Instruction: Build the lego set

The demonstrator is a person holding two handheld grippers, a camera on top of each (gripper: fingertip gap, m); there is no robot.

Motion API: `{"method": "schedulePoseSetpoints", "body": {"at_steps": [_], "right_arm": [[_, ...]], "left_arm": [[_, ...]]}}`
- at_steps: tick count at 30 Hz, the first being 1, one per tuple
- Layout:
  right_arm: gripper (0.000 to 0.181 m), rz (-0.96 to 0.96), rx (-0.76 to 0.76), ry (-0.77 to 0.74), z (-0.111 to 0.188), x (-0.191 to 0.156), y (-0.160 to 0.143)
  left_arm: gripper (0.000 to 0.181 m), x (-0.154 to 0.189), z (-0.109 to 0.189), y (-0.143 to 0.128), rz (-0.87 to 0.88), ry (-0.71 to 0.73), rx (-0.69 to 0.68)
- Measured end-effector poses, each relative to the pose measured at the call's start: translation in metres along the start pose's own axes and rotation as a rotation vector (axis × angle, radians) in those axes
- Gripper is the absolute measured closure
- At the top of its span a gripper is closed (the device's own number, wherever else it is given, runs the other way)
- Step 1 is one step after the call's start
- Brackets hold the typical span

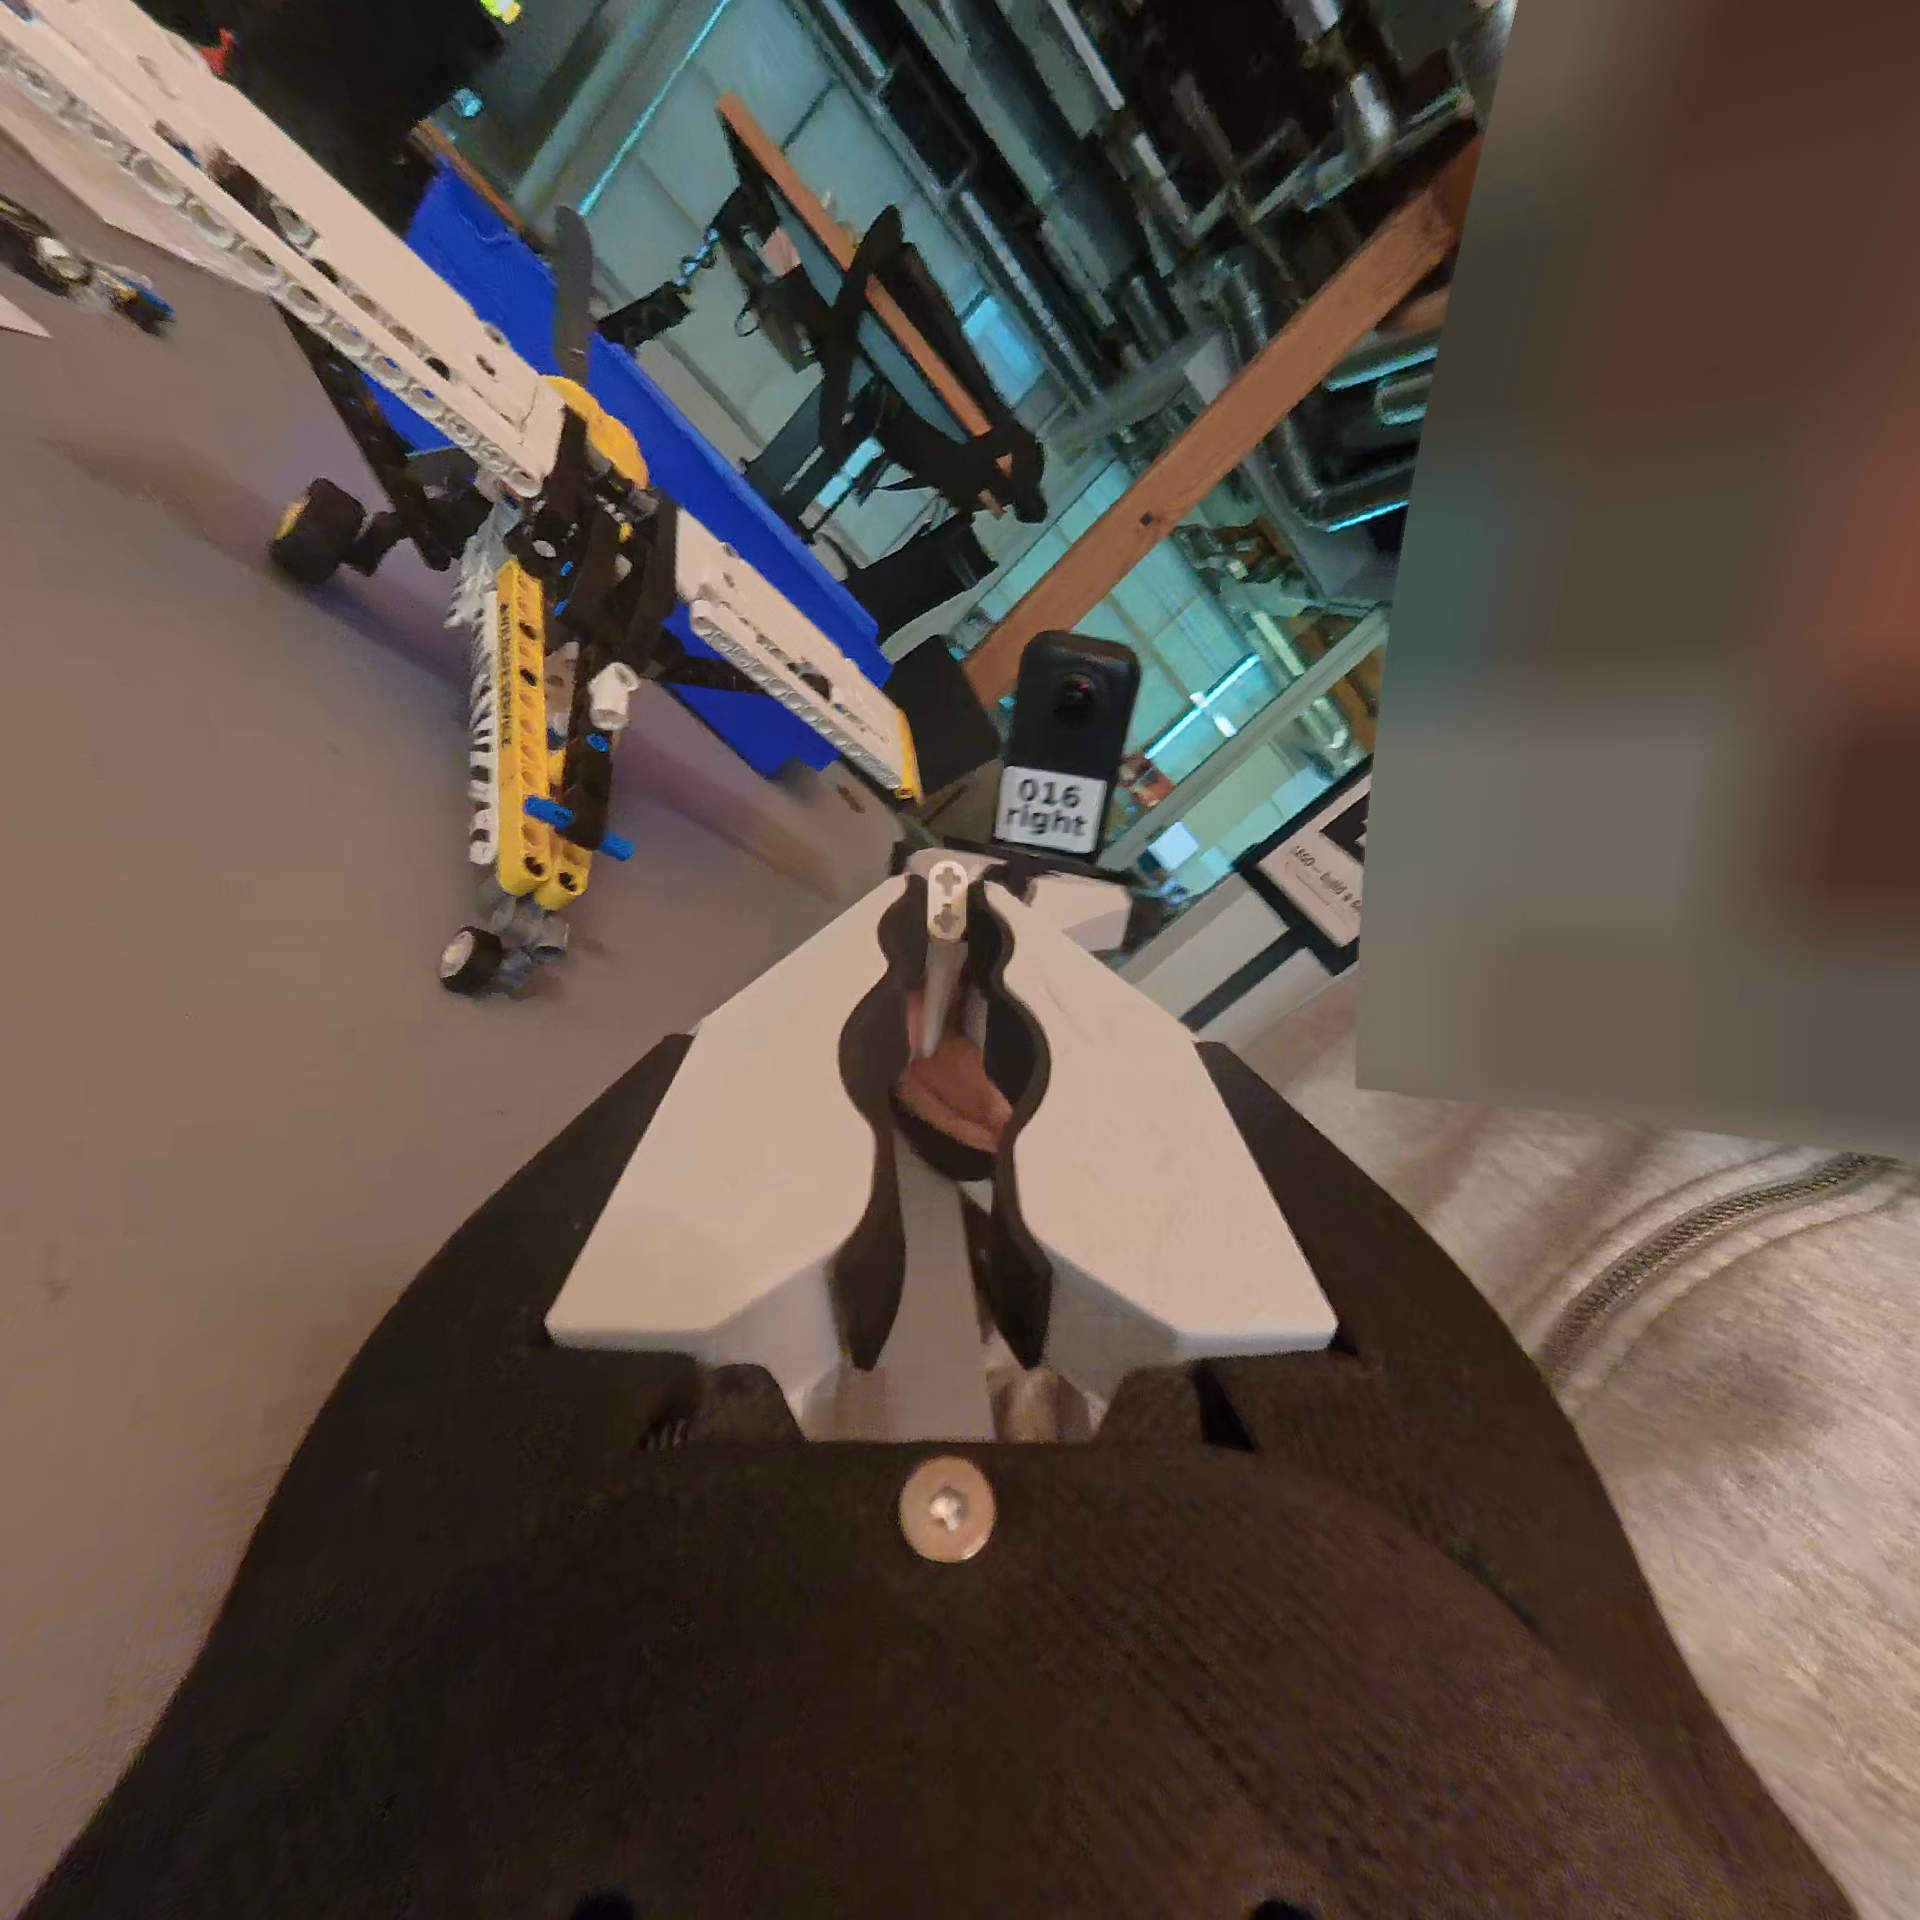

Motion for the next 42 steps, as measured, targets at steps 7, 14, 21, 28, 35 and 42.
{"method": "schedulePoseSetpoints", "body": {"at_steps": [7,14,21,28,35,42], "right_arm": [[0.176,0.03,-0.034,-0.03,-0.004,-0.002,-0.002],[0.175,0.331,-0.283,-0.227,-0.024,-0.013,-0.024],[0.175,0.418,-0.549,-0.379,-0.018,0.003,-0.033],[0.175,0.347,-0.757,-0.341,-0.007,0.002,-0.009],[0.175,0.361,-1.287,-0.391,-0.012,0.011,-0.023],[0.168,0.532,-1.343,-0.408,-0.025,0.004,-0.037]], "left_arm": [[0.177,0.006,0.002,-0.001,-0.065,-0.024,-0.011],[0.176,0.013,0.004,0.001,-0.226,0.037,-0.008],[0.176,0.014,0.008,0.001,-0.33,0.2,-0.051],[0.176,0.017,0.015,-0.014,-0.399,0.351,-0.165],[0.176,0.038,0.028,-0.014,-0.589,0.283,-0.046],[0.176,0.042,0.037,-0.018,-0.591,0.254,0.006]]}}
Point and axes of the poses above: each gripper's, where its closed fingertips meet, z back along the fingers, y out of its top, x = y × z across the jaws, the point moved 7 cm from there along z, back along the fingers
